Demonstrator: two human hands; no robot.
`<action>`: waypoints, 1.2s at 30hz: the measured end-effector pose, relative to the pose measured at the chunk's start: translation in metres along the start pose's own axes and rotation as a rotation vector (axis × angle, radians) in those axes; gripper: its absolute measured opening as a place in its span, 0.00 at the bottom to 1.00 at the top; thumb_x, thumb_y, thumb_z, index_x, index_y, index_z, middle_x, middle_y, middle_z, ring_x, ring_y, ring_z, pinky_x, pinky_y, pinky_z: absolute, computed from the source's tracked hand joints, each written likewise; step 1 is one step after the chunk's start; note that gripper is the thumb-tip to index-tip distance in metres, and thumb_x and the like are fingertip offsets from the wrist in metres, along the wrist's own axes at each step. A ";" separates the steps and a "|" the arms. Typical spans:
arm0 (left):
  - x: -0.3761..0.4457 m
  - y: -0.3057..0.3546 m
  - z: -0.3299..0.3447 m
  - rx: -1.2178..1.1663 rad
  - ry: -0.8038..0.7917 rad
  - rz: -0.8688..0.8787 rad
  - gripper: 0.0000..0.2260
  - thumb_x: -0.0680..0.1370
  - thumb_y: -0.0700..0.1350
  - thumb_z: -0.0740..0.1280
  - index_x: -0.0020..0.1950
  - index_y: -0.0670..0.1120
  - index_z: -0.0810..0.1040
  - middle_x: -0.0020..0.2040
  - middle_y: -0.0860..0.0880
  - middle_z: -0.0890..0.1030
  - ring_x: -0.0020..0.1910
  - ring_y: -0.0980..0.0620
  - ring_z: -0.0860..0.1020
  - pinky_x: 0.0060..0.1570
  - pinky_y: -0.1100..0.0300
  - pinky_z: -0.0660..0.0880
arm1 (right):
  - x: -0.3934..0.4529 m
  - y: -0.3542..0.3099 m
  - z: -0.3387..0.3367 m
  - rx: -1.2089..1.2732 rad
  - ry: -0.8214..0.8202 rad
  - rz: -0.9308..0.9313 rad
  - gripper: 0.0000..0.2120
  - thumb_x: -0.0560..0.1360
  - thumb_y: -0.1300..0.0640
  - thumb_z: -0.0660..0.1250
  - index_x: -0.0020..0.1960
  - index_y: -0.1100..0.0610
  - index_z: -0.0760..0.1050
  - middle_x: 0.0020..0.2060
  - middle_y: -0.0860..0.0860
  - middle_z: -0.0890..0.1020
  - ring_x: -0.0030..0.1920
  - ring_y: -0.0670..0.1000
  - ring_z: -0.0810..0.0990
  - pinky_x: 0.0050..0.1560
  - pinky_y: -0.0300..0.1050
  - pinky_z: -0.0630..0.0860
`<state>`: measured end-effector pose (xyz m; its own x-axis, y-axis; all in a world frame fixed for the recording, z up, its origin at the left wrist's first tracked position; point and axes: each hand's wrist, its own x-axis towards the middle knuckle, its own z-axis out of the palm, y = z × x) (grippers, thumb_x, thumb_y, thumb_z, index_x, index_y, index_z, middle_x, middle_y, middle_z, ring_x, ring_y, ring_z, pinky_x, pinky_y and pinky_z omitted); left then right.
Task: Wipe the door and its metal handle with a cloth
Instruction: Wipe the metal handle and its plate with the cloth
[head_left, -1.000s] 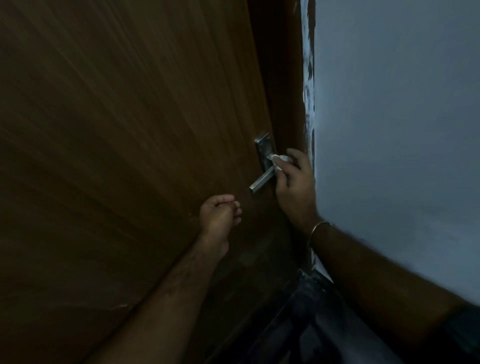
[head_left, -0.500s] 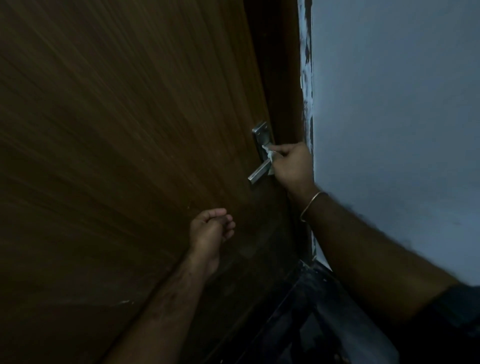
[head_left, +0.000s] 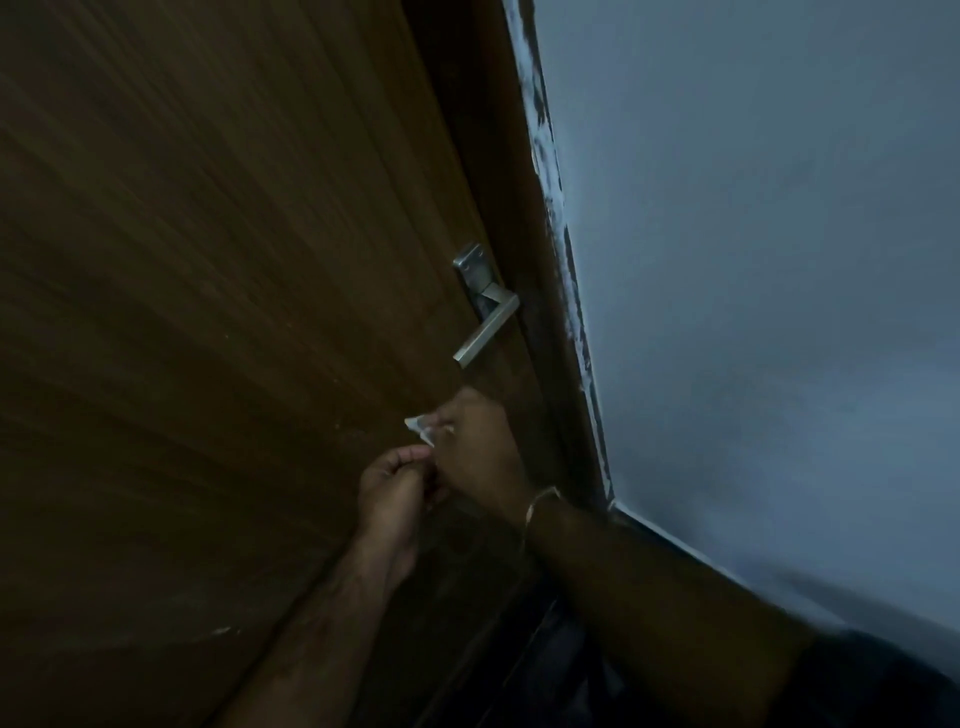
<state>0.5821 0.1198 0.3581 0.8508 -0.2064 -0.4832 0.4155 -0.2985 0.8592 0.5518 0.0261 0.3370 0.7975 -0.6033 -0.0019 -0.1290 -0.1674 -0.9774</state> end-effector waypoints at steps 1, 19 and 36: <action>0.001 -0.001 0.000 0.013 0.006 -0.011 0.09 0.79 0.33 0.63 0.55 0.41 0.79 0.49 0.42 0.83 0.47 0.46 0.81 0.44 0.55 0.79 | -0.006 0.008 -0.001 0.105 0.020 0.053 0.07 0.76 0.63 0.68 0.53 0.57 0.81 0.48 0.44 0.77 0.46 0.40 0.78 0.39 0.25 0.73; 0.008 0.029 0.015 0.043 -0.078 0.090 0.08 0.81 0.39 0.63 0.57 0.48 0.79 0.54 0.46 0.83 0.52 0.49 0.82 0.49 0.56 0.80 | 0.092 -0.010 -0.071 -0.137 0.376 -0.145 0.05 0.75 0.62 0.69 0.50 0.56 0.82 0.53 0.49 0.79 0.49 0.43 0.75 0.46 0.28 0.71; 0.016 0.068 0.050 -0.021 -0.055 0.167 0.10 0.83 0.44 0.60 0.62 0.47 0.77 0.53 0.45 0.81 0.52 0.49 0.80 0.53 0.55 0.79 | 0.080 -0.018 -0.082 0.063 0.447 -0.072 0.08 0.76 0.62 0.68 0.53 0.56 0.82 0.47 0.45 0.81 0.43 0.37 0.76 0.38 0.20 0.69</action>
<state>0.6081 0.0495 0.4005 0.8898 -0.3025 -0.3417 0.2772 -0.2363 0.9313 0.5696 -0.0834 0.3720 0.4690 -0.8713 0.1447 -0.0353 -0.1822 -0.9826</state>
